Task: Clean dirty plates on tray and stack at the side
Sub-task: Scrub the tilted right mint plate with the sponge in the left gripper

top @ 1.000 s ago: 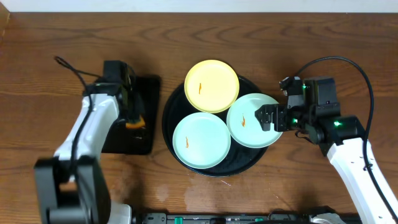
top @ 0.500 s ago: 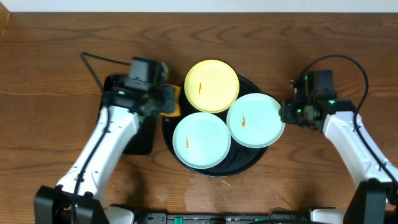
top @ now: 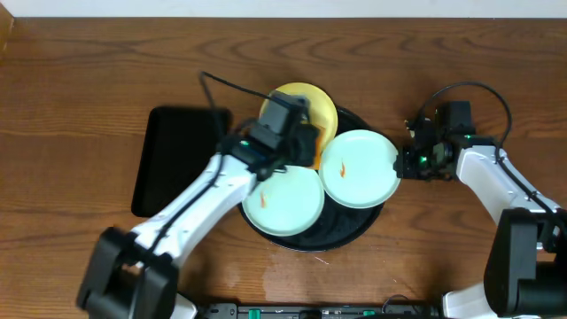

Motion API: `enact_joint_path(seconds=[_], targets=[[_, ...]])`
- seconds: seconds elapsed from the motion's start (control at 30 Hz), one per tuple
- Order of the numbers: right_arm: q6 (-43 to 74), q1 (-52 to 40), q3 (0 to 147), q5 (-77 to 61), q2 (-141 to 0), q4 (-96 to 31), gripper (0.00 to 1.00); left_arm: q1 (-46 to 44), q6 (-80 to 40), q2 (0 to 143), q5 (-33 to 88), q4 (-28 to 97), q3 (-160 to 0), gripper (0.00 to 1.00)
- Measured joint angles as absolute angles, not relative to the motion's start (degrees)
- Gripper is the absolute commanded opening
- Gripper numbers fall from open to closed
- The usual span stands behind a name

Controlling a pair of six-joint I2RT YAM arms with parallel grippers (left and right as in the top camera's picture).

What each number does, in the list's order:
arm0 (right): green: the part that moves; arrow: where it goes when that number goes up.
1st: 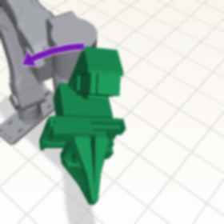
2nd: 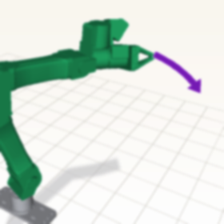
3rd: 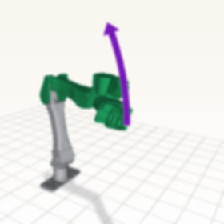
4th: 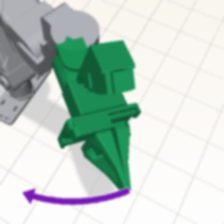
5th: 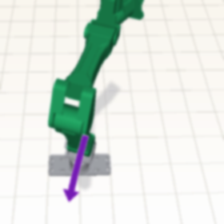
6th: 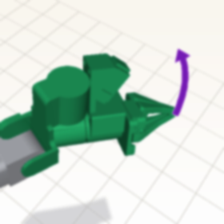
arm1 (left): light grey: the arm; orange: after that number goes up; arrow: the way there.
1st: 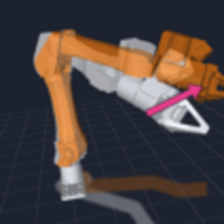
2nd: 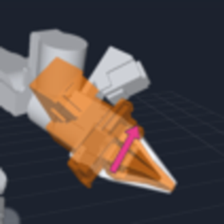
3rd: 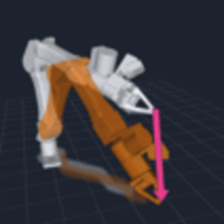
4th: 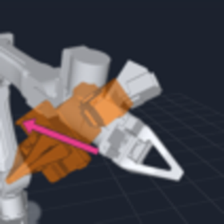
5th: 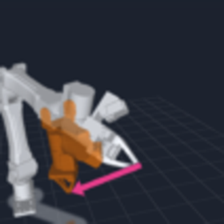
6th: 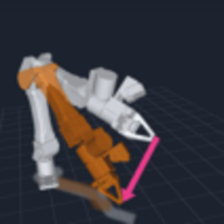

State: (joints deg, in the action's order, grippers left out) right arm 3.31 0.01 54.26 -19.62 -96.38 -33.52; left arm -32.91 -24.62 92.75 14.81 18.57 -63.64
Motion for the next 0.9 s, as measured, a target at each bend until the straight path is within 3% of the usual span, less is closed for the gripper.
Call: enact_joint_path(seconds=[0.37, 0.9], targets=[[3.9, 0.0, 54.3, -18.5, -96.5, -33.8, 0.01, -42.9, -32.7, 102.1, 16.6, 7.6, -63.6, 0.08], [4.1, 0.0, 54.3, -18.5, -96.5, -34.7, 0.01, -45.3, -37.5, 112.2, 13.2, 4.7, -65.1, 0.07]])
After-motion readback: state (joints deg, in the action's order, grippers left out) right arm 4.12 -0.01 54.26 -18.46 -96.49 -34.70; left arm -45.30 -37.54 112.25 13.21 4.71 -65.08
